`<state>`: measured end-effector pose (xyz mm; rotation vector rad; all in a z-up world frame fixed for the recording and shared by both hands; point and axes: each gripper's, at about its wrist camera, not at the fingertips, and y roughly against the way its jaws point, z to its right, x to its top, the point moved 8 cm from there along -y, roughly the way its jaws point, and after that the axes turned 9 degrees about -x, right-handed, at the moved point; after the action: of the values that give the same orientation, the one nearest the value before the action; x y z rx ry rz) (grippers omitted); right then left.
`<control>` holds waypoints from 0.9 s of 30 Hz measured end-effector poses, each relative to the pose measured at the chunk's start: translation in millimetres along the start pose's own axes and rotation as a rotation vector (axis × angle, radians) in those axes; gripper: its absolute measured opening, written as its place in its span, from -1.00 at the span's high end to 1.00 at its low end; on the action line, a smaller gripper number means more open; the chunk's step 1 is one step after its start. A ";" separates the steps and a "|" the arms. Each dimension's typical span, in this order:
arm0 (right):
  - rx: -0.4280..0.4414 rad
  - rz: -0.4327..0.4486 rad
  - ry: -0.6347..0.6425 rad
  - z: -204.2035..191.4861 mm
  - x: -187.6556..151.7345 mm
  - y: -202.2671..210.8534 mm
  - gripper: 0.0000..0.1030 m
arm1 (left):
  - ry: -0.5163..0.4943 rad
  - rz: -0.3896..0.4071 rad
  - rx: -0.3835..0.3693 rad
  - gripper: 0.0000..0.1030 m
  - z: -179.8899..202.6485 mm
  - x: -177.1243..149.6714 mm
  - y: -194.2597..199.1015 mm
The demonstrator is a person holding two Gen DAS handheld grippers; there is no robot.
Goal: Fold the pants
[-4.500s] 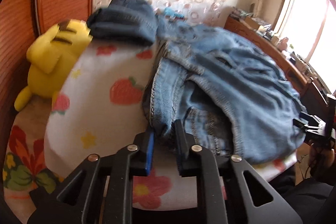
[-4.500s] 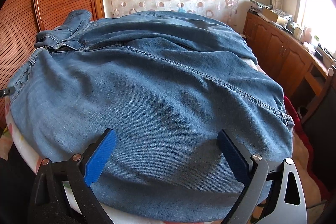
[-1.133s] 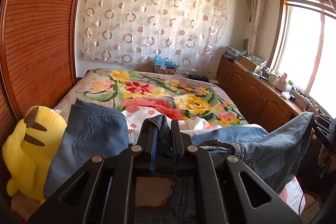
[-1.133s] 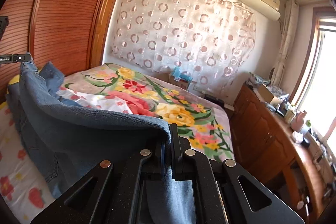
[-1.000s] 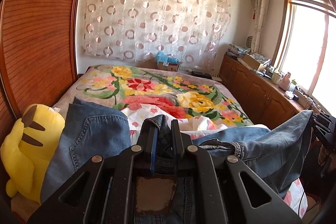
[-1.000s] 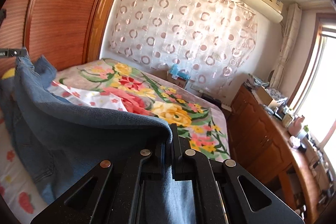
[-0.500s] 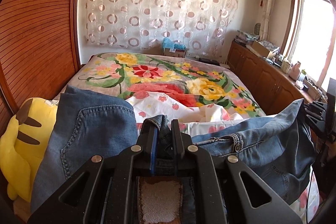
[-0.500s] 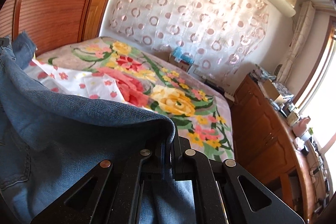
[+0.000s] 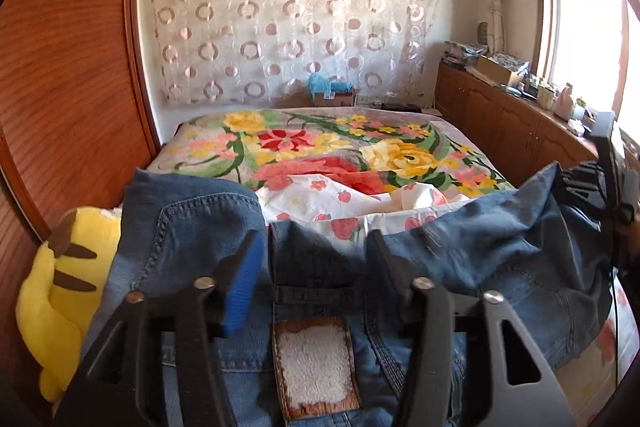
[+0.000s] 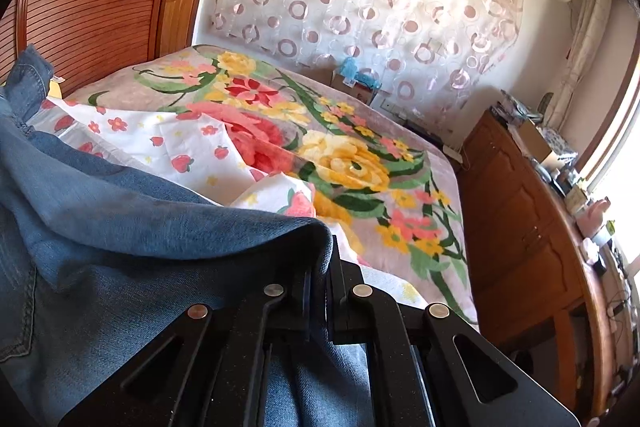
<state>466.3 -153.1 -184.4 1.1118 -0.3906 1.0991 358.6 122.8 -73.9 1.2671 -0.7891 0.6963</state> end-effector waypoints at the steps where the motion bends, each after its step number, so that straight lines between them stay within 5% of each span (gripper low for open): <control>1: 0.003 -0.002 0.000 -0.1 0.3 0.2 0.93 | -0.010 -0.002 -0.008 -0.34 2.6 -1.5 2.3; 3: 0.002 -0.003 -0.001 1.1 1.4 0.9 0.93 | -0.017 0.003 -0.032 -0.57 7.4 -4.2 8.3; 5: 0.003 -0.005 -0.005 2.1 2.0 2.9 0.90 | -0.015 -0.006 -0.070 -0.57 14.6 -8.8 11.9; 8: 0.017 -0.001 -0.025 6.3 3.0 8.6 0.15 | -0.023 -0.054 -0.108 -0.64 28.9 -21.3 9.2; 9: 0.027 0.004 -0.040 7.8 0.9 10.4 0.03 | -0.033 -0.076 -0.119 -0.64 35.5 -27.2 7.2; 16: 0.090 0.003 -0.109 27.7 -27.0 48.5 0.03 | -0.061 -0.126 -0.182 -0.64 72.4 -55.3 9.2; 27: 0.128 -0.144 -0.170 65.3 -106.9 61.3 0.03 | -0.108 -0.236 -0.184 -0.64 97.3 -88.0 -11.2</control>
<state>381.4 -262.4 -201.9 1.3315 -0.3705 0.9159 306.0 22.9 -141.5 1.2126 -0.7582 0.3590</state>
